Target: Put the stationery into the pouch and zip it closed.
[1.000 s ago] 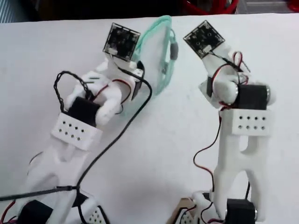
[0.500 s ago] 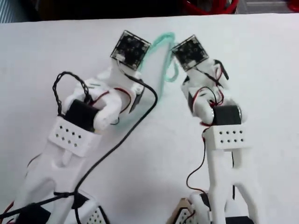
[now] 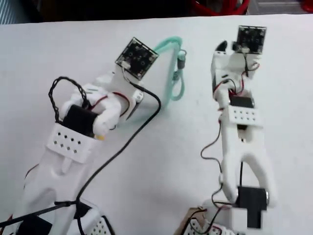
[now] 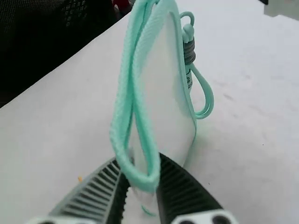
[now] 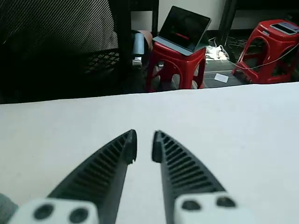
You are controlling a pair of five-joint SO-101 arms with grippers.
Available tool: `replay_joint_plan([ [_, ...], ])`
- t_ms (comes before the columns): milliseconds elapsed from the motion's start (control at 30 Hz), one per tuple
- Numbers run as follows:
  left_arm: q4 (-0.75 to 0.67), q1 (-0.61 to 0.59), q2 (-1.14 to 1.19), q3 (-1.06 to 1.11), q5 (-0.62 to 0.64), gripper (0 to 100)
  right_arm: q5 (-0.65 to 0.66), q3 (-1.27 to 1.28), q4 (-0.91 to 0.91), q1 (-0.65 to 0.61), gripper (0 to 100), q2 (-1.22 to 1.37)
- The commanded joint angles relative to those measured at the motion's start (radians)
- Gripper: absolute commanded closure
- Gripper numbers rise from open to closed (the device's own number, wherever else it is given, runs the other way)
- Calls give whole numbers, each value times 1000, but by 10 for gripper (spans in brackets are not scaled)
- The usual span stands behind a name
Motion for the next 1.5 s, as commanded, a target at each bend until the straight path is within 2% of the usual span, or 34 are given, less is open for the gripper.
replay_joint_plan([
  [0,17,-10,5,3,-9,977,-9,-183,-35,-51,976,165],
  [133,17,12,7,5,-9,977,-11,-397,-16,-67,981,380],
  [300,18,39,7,5,-11,977,-11,-671,182,-102,981,575],
  [600,46,54,7,5,-11,977,-18,-999,410,-104,981,667],
  [867,52,50,7,5,-12,977,-11,-1105,739,-150,981,631],
  [1067,46,45,7,5,-12,975,-9,-1117,914,-176,981,564],
  [1267,69,22,7,-3,5,826,-8,-1115,1036,-177,981,499],
  [1467,3,12,7,-8,23,792,-8,-1114,1116,-202,981,472],
])
